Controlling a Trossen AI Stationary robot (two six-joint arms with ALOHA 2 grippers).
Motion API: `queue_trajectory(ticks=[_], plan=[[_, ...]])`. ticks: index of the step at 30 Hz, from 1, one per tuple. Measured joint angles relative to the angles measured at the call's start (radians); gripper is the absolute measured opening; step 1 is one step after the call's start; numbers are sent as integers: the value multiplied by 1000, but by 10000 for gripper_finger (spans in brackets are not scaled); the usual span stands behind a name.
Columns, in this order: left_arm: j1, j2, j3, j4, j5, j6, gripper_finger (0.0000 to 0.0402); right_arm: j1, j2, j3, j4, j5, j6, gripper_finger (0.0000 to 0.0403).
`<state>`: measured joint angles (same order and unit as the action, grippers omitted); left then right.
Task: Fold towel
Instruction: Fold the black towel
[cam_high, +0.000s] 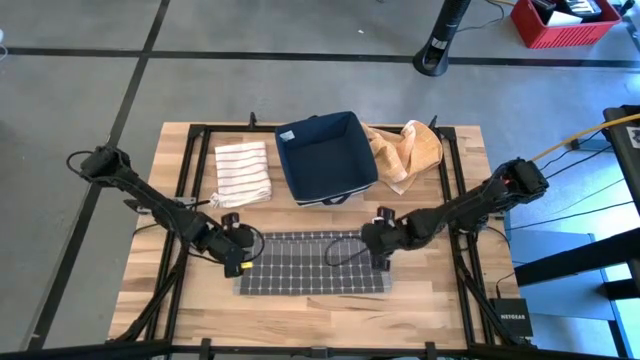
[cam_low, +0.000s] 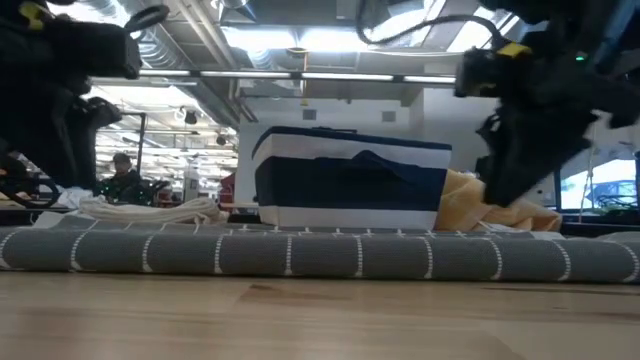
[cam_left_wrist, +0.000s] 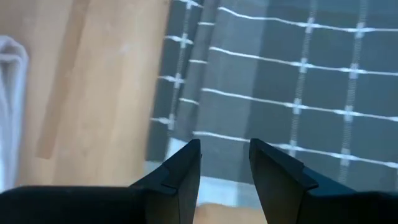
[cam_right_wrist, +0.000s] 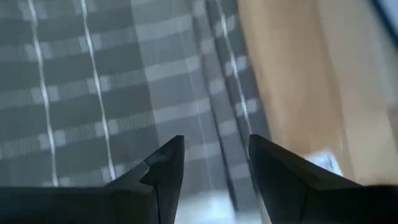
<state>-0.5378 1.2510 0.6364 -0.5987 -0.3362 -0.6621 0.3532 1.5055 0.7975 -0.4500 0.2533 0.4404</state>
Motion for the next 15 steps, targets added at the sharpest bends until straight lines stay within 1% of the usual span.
queue_trajectory(ticks=[5,7,10,13,15], plan=[[41,2,-58,67,-15,67,129,-1,3,-73,256,95,-2,182],[52,2,-79,77,-14,68,129,-1,5,-105,319,96,-2,182],[66,2,-103,84,-15,72,129,-1,5,-126,348,75,-1,182],[70,2,-122,111,-15,65,129,0,6,-134,345,82,-1,182],[70,2,-132,123,4,51,129,0,10,-134,350,98,-1,182]])
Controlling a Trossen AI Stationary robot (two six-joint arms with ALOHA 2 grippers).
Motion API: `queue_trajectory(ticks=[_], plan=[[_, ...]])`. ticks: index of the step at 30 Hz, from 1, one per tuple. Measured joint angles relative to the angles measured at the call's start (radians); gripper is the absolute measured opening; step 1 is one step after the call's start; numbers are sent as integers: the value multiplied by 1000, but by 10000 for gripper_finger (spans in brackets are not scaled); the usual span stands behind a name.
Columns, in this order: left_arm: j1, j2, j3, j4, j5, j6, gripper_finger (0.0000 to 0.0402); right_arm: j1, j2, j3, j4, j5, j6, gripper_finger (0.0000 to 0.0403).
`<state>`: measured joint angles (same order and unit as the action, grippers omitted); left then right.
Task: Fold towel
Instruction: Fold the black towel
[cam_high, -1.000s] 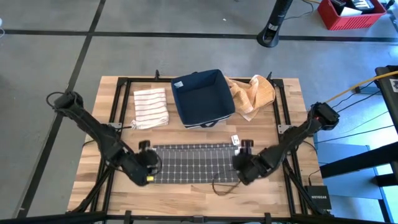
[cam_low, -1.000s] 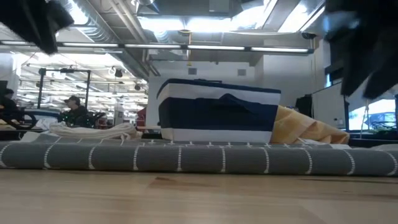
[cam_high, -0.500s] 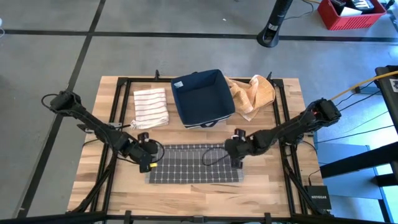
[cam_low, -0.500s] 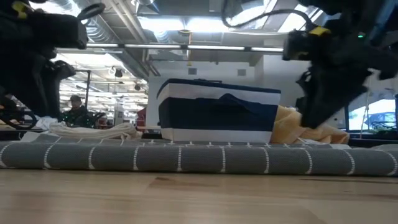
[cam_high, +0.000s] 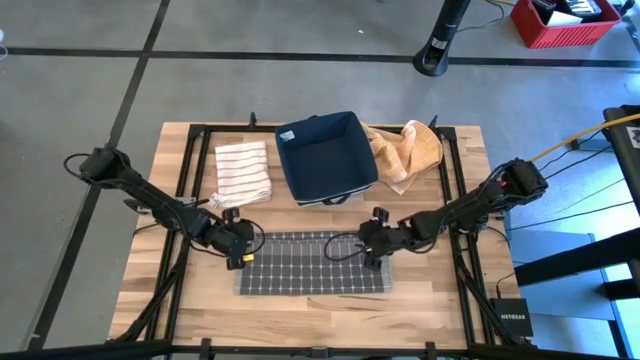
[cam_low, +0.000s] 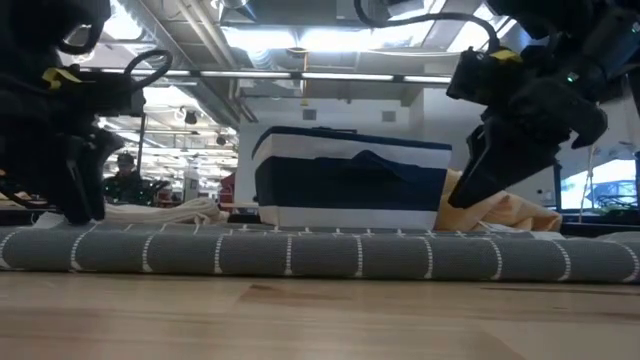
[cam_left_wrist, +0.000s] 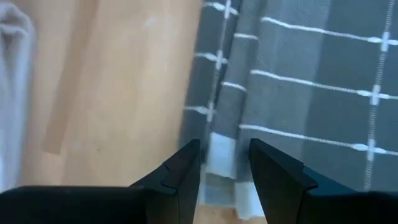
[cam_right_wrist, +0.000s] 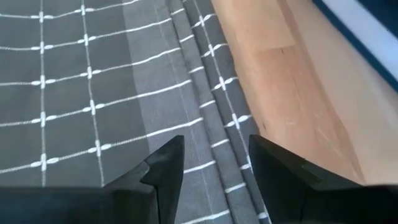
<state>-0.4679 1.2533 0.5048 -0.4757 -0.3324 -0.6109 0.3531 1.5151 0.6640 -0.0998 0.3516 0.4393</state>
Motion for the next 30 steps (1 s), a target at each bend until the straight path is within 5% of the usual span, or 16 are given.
queue_trajectory(ticks=[7,23,30], plan=[[-1,-22,15,70,171,-71,129,0,1,0,6,16,0,182],[7,-59,-11,4,104,-116,129,0,1,0,31,49,-2,182],[6,-61,-49,78,194,-143,129,0,1,0,31,49,-3,182]])
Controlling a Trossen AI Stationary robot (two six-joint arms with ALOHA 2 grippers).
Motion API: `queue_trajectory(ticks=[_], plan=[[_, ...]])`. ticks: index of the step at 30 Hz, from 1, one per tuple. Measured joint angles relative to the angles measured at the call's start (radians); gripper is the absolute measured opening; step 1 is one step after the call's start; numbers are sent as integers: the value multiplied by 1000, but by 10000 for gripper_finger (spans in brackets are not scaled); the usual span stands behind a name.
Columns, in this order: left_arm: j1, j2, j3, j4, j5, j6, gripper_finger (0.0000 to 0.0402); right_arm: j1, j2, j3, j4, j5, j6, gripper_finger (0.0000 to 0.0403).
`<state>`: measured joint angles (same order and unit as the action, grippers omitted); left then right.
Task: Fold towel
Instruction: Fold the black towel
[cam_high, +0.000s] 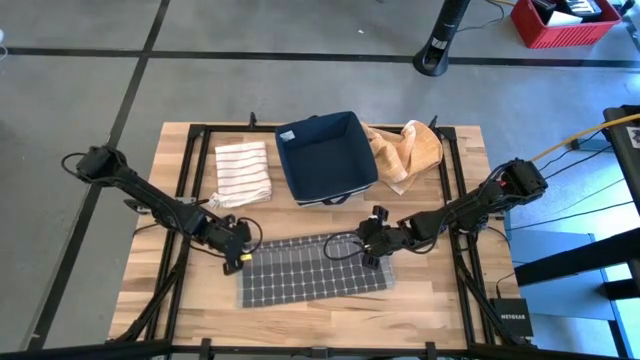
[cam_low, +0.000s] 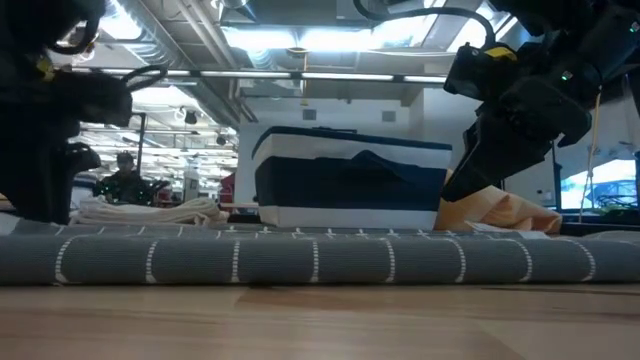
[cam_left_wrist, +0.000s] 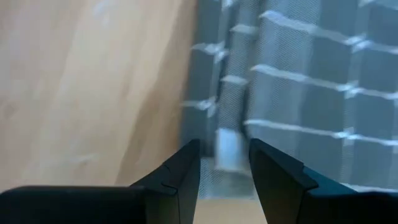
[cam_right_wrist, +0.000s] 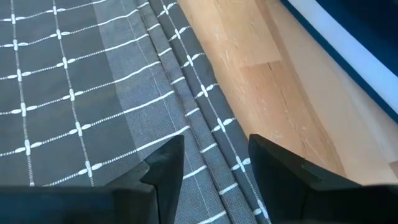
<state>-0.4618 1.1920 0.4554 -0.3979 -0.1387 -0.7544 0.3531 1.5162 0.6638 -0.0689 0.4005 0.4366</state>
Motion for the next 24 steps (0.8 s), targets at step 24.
queue_trajectory(ticks=[24], plan=[[-2,-25,-3,5,66,-2,129,0,0,0,0,1,0,182]])
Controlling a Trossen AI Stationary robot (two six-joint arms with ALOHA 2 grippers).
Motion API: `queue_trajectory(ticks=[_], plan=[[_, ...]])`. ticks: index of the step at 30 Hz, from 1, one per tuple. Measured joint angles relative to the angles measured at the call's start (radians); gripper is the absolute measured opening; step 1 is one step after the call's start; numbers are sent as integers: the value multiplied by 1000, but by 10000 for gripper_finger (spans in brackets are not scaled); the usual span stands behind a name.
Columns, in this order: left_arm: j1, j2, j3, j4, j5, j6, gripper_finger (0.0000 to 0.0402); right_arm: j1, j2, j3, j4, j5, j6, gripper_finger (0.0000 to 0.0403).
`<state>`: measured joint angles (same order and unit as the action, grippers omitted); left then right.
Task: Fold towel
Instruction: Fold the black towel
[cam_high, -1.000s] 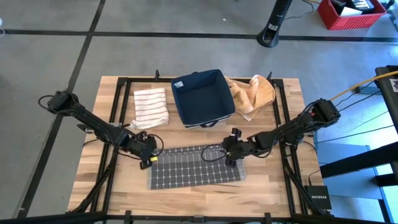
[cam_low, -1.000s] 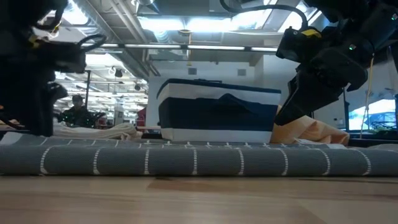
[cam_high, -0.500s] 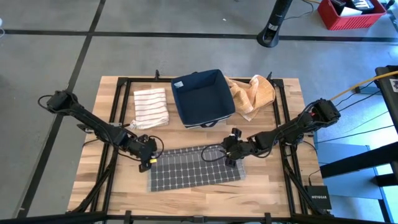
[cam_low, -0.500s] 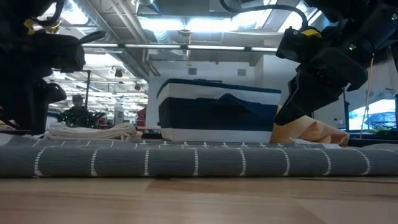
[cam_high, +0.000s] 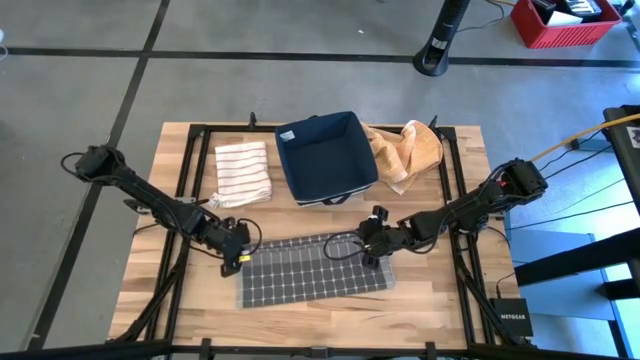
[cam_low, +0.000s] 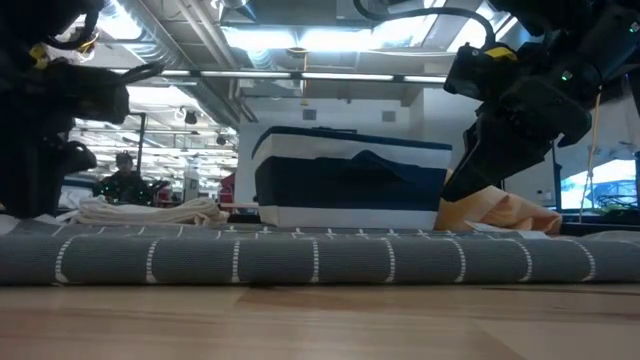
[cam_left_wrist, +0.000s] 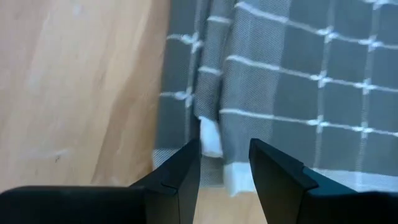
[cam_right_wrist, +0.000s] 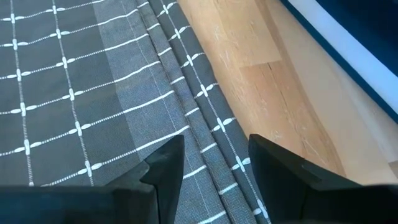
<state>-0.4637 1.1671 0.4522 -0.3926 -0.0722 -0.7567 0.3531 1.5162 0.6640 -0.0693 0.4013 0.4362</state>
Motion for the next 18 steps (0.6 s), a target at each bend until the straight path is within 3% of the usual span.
queue_trajectory(ticks=[18], plan=[[0,0,-36,62,6,11,128,0,0,0,0,-2,-22,182]])
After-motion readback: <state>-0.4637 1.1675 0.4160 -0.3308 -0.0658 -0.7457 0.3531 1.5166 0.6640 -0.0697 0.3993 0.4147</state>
